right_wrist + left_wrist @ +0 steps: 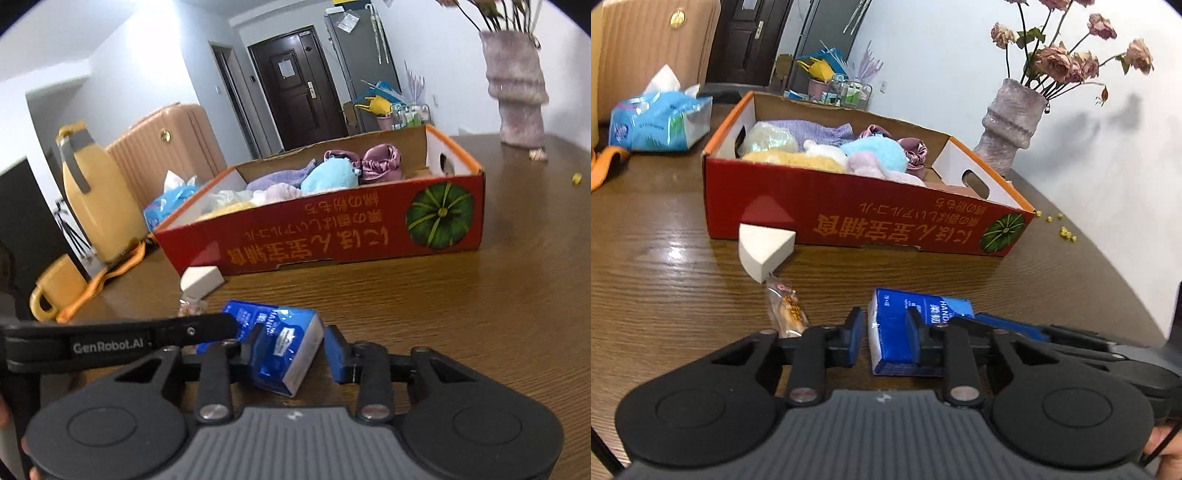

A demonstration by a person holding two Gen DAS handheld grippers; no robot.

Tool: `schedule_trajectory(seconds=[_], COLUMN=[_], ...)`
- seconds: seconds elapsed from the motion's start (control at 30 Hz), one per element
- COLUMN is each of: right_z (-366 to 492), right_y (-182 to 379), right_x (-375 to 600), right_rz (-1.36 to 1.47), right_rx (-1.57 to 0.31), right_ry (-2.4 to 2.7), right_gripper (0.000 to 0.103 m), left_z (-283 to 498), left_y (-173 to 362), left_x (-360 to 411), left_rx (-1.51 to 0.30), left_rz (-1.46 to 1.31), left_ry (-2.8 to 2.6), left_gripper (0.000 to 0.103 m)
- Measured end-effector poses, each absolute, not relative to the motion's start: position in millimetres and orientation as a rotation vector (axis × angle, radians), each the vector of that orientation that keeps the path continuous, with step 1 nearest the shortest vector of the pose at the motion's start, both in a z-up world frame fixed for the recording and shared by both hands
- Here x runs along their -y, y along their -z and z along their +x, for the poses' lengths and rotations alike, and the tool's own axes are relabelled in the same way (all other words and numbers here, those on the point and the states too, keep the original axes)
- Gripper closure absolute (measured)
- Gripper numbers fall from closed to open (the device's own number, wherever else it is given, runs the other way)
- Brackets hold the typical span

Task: Organize soft objects
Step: 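Close the left gripper on the blue packet while the right gripper grasps it too, then carry the blue packet into the red box and open both grippers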

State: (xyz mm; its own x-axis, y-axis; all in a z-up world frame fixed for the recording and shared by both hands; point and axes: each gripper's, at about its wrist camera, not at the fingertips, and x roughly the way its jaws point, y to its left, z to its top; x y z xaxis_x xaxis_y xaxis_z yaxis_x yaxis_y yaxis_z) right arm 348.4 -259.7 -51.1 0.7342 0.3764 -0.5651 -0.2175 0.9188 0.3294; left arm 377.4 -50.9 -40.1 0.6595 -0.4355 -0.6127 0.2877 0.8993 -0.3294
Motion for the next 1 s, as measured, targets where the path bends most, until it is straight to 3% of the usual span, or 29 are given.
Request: schedule_trajectory(seconds=[0.27, 0.43, 1.0], right_z=[353.5, 340.9, 189.7], right_y=[56.8, 47.4, -22.3], right_x=[262.2, 257.7, 280.4], right_rz=[0.302, 0.259, 0.211], right_rx=[-0.672, -0.663, -0.46], right_ry=[-0.349, -0.335, -0.334], right_gripper=[0.075, 0.082, 0.085], left_z=[378.5, 356.6, 206.6], left_y=[41.6, 30.9, -34.0], left_x=[50.2, 58.1, 79.8], left_rx=[-0.755, -0.75, -0.564], left_rz=[-0.255, -0.207, -0.153], left_ry=[0.42, 0.389, 0.448], left_gripper=[0.084, 0.085, 0.085])
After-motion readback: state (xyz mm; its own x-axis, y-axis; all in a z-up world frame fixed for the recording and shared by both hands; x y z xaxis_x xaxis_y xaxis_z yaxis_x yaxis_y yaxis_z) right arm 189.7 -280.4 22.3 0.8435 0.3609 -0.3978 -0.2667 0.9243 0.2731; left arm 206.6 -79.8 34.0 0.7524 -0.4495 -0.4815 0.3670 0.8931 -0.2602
